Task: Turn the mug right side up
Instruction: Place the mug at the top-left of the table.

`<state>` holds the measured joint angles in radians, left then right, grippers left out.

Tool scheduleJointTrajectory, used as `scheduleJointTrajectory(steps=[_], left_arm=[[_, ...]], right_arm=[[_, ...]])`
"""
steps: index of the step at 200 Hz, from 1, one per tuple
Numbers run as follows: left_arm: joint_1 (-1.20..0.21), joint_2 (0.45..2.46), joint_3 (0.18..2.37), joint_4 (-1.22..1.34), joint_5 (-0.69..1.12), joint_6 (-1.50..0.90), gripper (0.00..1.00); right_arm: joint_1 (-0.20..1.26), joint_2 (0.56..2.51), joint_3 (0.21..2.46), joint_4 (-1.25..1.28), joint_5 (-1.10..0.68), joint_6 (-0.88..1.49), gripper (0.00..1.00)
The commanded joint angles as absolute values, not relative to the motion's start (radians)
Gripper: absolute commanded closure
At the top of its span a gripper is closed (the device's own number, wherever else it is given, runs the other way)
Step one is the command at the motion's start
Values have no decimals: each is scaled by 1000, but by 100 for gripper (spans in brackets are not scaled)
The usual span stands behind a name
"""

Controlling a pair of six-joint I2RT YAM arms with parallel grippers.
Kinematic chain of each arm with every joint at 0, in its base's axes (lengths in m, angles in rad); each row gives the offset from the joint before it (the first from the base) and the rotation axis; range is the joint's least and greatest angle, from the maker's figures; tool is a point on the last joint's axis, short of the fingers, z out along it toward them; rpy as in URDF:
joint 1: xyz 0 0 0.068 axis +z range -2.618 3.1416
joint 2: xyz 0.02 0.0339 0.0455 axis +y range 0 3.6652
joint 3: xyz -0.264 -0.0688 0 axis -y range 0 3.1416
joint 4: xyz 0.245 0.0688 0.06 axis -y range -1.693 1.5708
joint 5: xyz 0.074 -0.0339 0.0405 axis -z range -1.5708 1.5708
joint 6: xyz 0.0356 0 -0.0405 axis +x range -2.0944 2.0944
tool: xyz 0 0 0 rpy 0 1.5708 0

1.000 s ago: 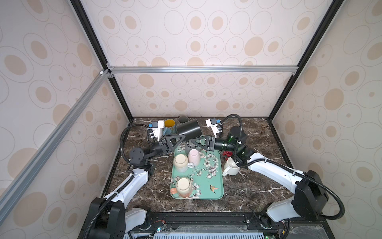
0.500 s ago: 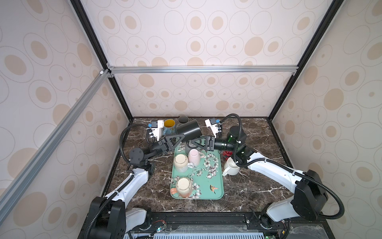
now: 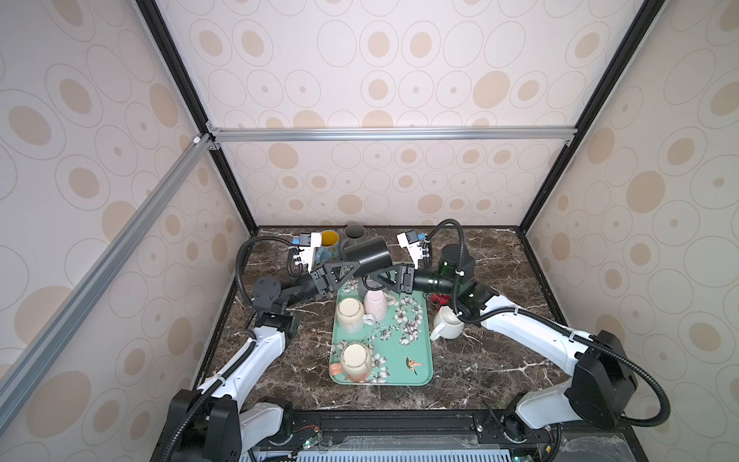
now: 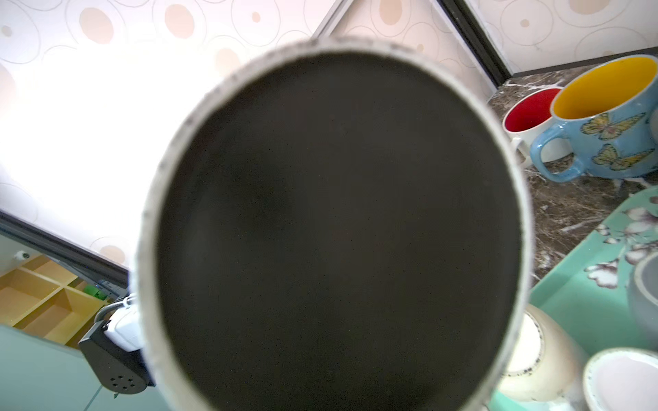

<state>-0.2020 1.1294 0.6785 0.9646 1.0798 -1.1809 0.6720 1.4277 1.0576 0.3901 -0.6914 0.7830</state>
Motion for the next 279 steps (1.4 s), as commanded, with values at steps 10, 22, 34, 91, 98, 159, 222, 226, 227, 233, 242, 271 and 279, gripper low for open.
scheduleJointTrajectory(steps=[10,22,34,91,98,159,222,226,227,233,242,271,279], left_arm=[[-209,1069,846,490,1058,-793,100],[-207,1076,904,319,1019,-678,100],[-206,1088,960,141,972,-564,100],[-203,1179,1207,-468,548,-170,100],[-204,1193,1230,-513,490,-136,100],[-203,1360,1365,-757,132,71,100],[-203,1545,1451,-808,64,141,100],[-203,1557,1458,-810,64,141,100],[-203,1561,1460,-810,64,141,100],[-206,1580,1468,-812,62,141,100],[-206,1606,1476,-810,59,144,100],[-207,1676,1497,-797,47,158,100],[-209,1694,1498,-790,42,159,100]], right_arm=[[665,1356,1091,258,-587,673,49],[664,1344,1099,191,-559,640,49],[664,1331,1109,121,-521,606,48],[667,1281,1140,-163,-349,454,48],[666,1279,1146,-190,-338,438,48],[677,1298,1167,-281,-306,353,49],[680,1326,1168,-310,-298,306,48],[679,1326,1169,-312,-297,303,48],[679,1327,1169,-312,-297,303,48],[679,1328,1168,-312,-297,301,48],[679,1330,1166,-313,-293,295,48],[679,1328,1150,-312,-284,285,48],[680,1326,1146,-313,-278,281,48]])
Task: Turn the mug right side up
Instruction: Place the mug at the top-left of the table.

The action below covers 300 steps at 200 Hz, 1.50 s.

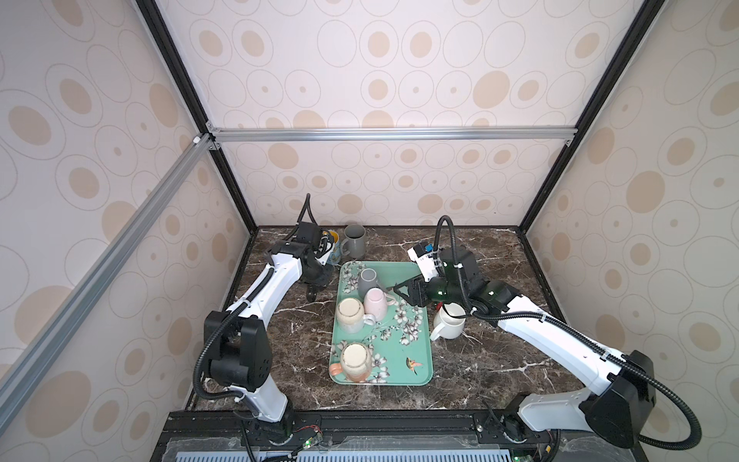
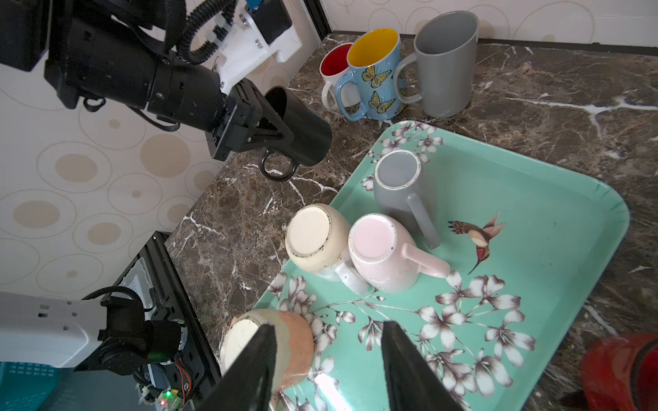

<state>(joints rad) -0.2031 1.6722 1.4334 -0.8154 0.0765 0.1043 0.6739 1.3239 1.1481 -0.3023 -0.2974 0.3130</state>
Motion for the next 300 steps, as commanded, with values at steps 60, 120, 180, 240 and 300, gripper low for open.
scheduleJointTrajectory(steps=[60,120,180,240,300], left_arm=[[-225,1807,1555,-769,31,158,100],[-250,1871,1589,-739,24,156,100],[-258,1917,1604,-720,26,157,97],[-267,1918,1624,-735,19,155,69],[-267,1874,1639,-748,9,152,58]], right_arm=[[679,1328,1138,-329,-280,264,48],[679,1339,1127,-328,-292,281,48],[679,1324,1107,-336,-296,312,48],[679,1331,1104,-371,-290,306,48],[681,1342,1128,-431,-273,266,48]])
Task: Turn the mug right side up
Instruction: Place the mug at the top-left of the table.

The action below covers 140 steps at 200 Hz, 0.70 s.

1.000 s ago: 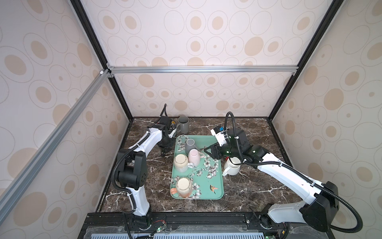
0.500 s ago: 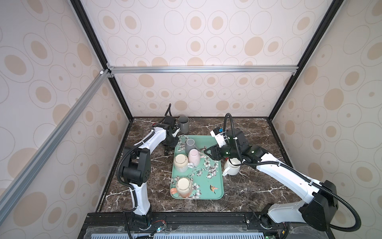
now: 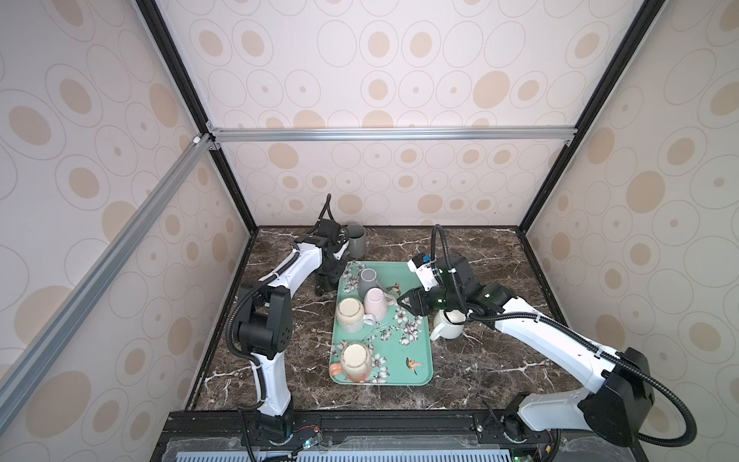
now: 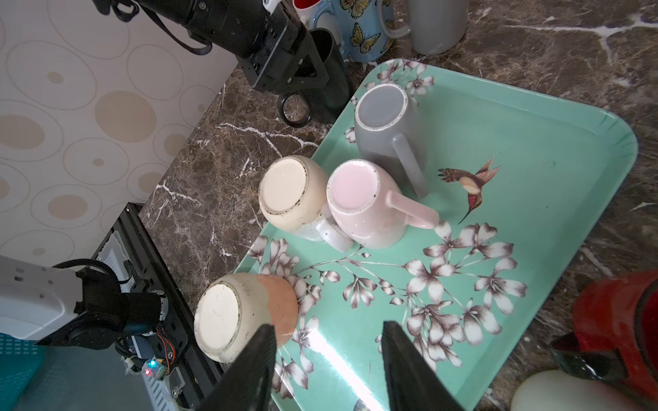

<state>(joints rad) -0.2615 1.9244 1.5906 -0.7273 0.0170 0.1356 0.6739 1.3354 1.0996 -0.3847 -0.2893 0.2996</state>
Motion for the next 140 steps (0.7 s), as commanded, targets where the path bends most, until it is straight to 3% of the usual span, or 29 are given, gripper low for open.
scheduleJointTrajectory(steps=[1,72,140], left_arm=[[-267,1874,1640,-748,9,152,58],[-267,1720,1625,-756,14,136,49],[-265,1417,1367,-740,42,20,47]], right_arm=[[681,1342,1128,-432,-272,264,48],[731,1380,1172,-497,-221,234,48],[972,1367,1173,-651,-42,224,49]])
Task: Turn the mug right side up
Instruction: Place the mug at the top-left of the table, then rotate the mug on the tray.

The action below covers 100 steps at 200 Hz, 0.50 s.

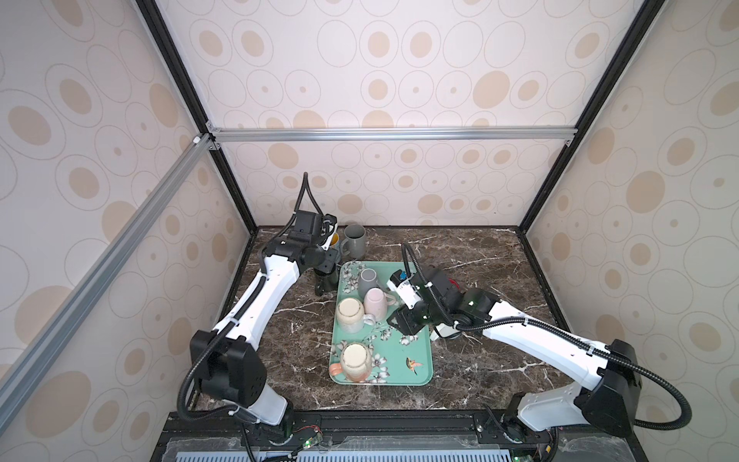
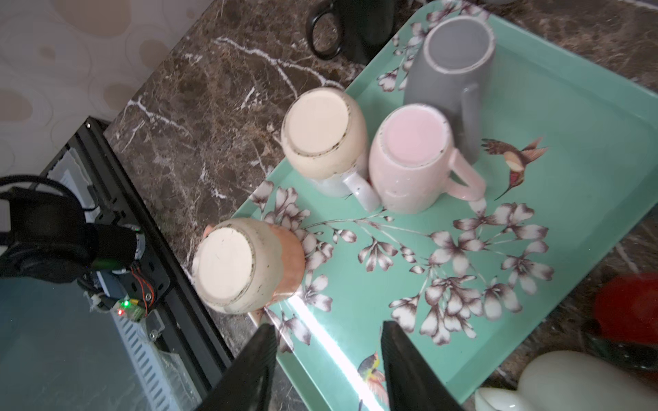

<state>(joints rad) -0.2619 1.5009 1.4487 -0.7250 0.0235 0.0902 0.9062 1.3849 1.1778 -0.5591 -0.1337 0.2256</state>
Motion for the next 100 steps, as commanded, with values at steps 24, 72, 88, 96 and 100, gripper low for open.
scheduleJointTrajectory(steps=[24,72,88,96,100], left_arm=[[-265,1352,1290,-771,60,-64,48],[-265,1261,1103,-746,177,-220,51],[-267,1223,1025,-717,204,-273,54],[-268,1201,983,-699,220,-302,58],[-269,1190,955,-688,226,-326,60]], right_arm=[[1075,1334,1150,-668,30,291,50],[1256,1366,1104,-597,59,417,52],[1297,1394,1097,-571,64,444,53],[1313,1412,1098,-559,67,452,54],[1322,1420,1099,-551,69,455,55]])
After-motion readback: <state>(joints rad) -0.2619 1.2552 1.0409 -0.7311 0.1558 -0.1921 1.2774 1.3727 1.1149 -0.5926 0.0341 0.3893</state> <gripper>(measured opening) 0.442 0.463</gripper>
